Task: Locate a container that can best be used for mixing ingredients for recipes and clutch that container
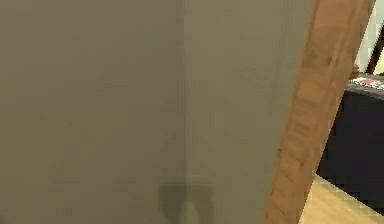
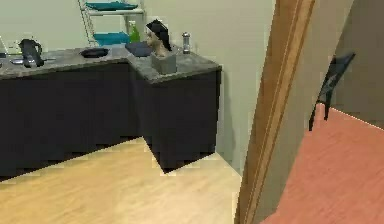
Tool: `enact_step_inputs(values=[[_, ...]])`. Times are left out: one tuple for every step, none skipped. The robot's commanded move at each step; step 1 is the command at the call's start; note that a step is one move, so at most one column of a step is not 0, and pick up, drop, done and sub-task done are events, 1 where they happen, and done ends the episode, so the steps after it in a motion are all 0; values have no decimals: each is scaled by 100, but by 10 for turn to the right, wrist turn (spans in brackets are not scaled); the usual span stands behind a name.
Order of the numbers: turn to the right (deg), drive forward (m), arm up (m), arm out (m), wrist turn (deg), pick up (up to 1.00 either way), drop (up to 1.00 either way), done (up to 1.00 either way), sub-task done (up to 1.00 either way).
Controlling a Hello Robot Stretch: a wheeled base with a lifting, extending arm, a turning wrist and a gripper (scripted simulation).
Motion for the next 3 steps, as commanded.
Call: enact_step_inputs(values=[[450,0,0,0,0,0,0,0,0],[450,0,0,0,0,0,0,0,0],[330,0,0,0,0,0,0,0,0]])
